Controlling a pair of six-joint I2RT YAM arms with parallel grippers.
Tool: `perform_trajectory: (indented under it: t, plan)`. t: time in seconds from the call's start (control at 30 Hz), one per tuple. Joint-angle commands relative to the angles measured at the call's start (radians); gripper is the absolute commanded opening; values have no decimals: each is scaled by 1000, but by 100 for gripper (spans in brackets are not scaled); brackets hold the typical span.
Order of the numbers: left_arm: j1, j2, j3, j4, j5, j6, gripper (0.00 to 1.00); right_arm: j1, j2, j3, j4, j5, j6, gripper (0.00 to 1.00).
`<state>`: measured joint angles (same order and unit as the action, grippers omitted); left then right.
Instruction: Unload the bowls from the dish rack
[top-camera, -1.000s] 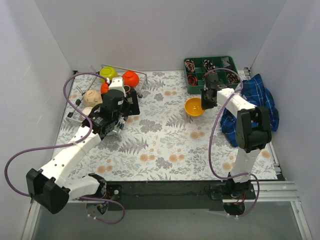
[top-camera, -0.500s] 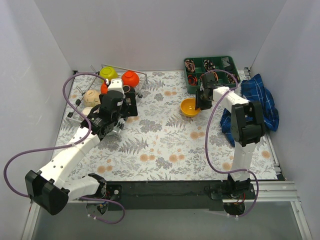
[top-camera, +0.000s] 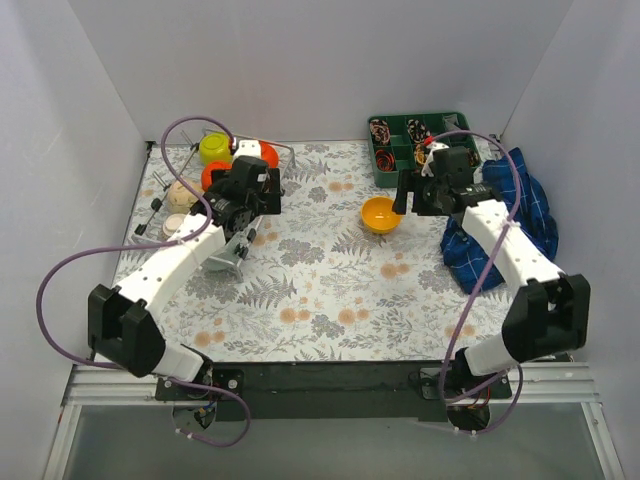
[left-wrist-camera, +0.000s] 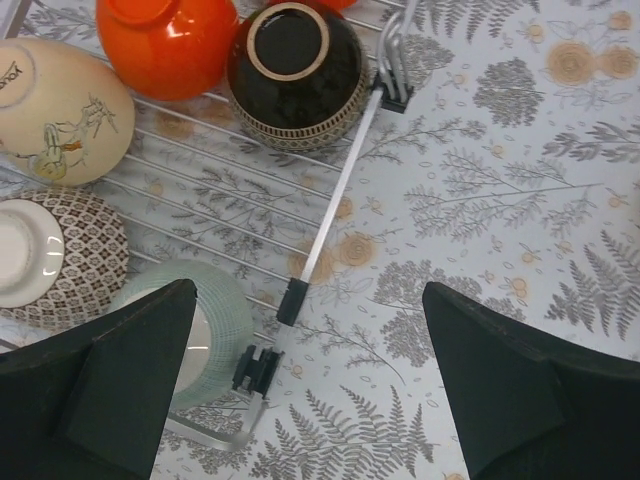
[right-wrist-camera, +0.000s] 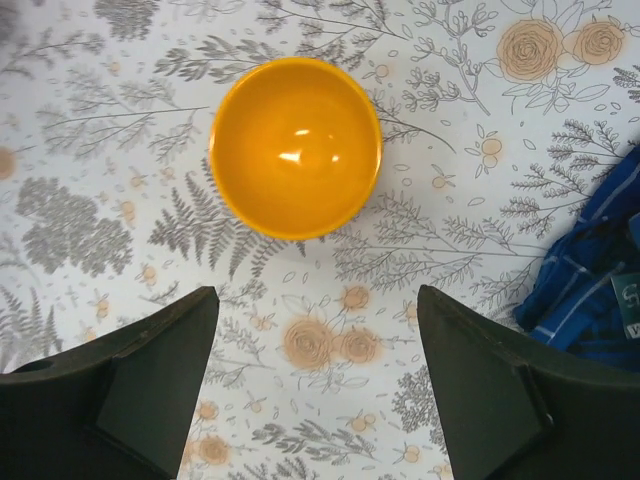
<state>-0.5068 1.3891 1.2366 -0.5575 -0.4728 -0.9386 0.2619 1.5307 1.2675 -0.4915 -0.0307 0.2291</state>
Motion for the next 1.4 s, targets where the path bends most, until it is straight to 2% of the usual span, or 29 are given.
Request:
perform_trajectory:
  t: [0.0,0.1,0.2,0.4,0.63,0.8,1.13,1.23,1.37]
  plan:
    - [73,104,130,-47,-66,25,98,10,-165,-92,13,-72,-25,89]
    - [112,162,219,-171,-76,-21,98,33,-259,-134,13,-95,-27,89]
    - [129,188,222,-261,-82,-77,98,49,-334,-186,14,-124,-8,89]
    - [200,189,182,-216,-40,-91,98,71,-425,-267,13,-170,-10,89]
    - [323,347,392,-182,22,-103,98,76,-455,-295,13,-227,-14,89]
    - [333,430,515,-313,54,-137,98,76,-471,-286,5,-238,-25,89]
    - [315,269,284,-513,154,-359,98,76,-520,-329,-5,-248,-24,89]
    - [297,235,167,-486,178,-384,98,76,-511,-347,-4,-259,-27,89]
    - [284,212,106,-430,195,-416,98,76,-498,-359,4,-271,-28,89]
